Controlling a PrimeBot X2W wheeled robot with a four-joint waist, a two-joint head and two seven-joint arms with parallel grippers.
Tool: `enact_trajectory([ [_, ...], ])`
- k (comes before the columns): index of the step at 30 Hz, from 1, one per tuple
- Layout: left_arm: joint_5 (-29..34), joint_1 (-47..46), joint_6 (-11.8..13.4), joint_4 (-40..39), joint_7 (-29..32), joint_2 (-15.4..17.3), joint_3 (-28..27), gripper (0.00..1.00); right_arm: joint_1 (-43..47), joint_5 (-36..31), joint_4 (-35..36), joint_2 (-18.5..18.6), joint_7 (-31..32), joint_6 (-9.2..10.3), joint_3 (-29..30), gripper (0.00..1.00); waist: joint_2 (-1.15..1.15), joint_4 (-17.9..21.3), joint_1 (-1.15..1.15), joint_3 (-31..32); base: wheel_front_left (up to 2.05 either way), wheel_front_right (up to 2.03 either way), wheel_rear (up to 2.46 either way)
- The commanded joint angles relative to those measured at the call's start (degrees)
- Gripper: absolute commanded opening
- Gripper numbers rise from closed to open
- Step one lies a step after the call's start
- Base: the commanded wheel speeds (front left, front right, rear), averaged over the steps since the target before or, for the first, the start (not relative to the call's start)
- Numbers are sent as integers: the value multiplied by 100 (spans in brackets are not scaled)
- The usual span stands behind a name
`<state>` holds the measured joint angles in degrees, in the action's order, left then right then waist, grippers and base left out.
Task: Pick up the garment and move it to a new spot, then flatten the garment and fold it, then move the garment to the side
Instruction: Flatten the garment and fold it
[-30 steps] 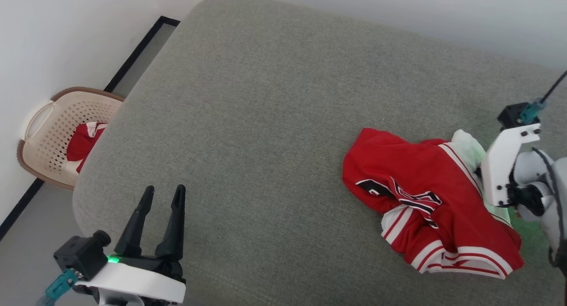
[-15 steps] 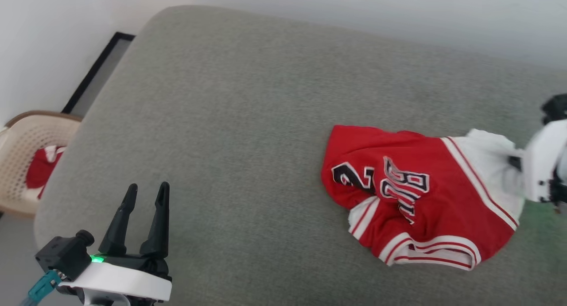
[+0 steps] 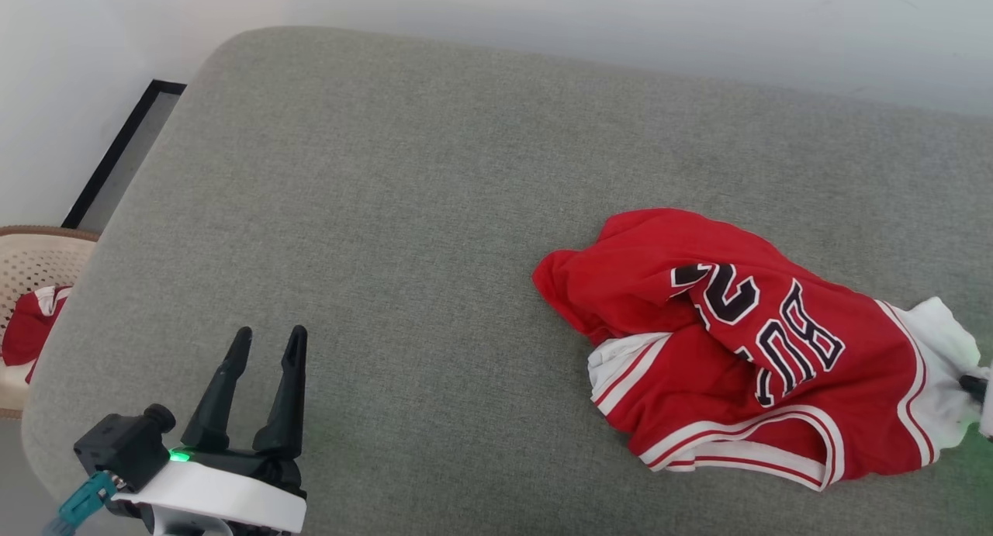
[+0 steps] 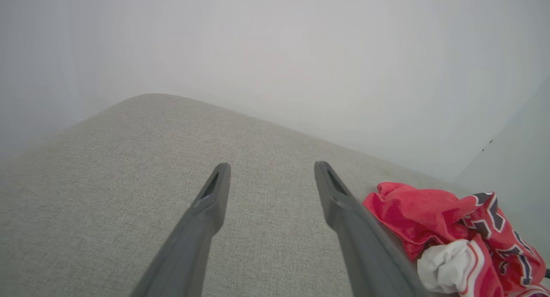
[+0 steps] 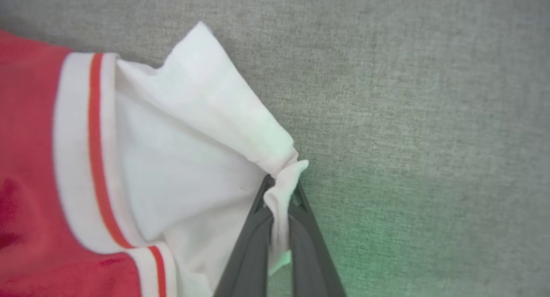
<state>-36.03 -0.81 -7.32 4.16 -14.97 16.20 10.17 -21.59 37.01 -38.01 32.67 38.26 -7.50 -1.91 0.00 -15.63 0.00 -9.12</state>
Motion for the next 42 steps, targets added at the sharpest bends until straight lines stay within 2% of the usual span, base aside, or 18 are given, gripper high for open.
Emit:
enact_trajectory([
  [1,-68,-55,-20,13,-31,28,14,100,248,-72,-159,-223,36,1,-28,0,0,13,0,11,0,0,0],
  [3,-138,-70,-20,49,-31,69,75,100,271,-230,-206,-463,44,0,54,0,0,49,0,45,0,0,0],
  [4,-194,-70,-20,76,-31,92,116,100,268,-318,-236,-560,35,0,77,12,0,75,0,69,0,0,0],
  [5,-199,-79,-20,106,-31,144,170,100,248,-382,-250,-637,6,-1,111,38,0,100,0,93,0,0,0],
  [6,-235,-100,-19,143,-31,189,227,100,222,-449,-243,-698,-19,-1,143,60,0,126,0,117,0,0,0],
  [7,-314,-126,-20,180,-31,230,306,100,188,-541,-225,-731,-60,-1,185,99,0,157,0,140,0,0,0],
  [11,-592,-291,-20,304,54,479,638,100,83,-771,69,-789,-179,1,280,100,0,330,0,226,0,0,0],
  [17,-923,-706,-19,359,561,859,1160,100,127,-1008,966,-907,-692,2,505,100,0,683,0,297,0,0,0],
  [22,-1255,-1064,-20,332,1186,1036,1527,100,308,-1282,1782,-1160,-1274,2,797,100,0,1018,0,334,0,0,0],
  [28,-1538,-1436,-13,432,2057,1072,1879,100,651,-1755,2746,-1554,-2255,1,939,100,0,1446,0,305,0,0,0],
  [29,-1538,-1436,-13,432,2057,1072,1879,100,651,-1755,2746,-1554,-2255,1,939,100,0,1446,0,305,0,0,0],
  [36,-1614,-1726,265,515,2947,945,2204,100,1038,-2243,3283,-2082,-3397,2,854,100,0,1950,0,211,0,0,0],
  [42,-1534,-1952,663,663,3683,849,2478,100,1275,-2512,3378,-2519,-3864,1,867,100,0,2278,0,82,0,0,0],
])
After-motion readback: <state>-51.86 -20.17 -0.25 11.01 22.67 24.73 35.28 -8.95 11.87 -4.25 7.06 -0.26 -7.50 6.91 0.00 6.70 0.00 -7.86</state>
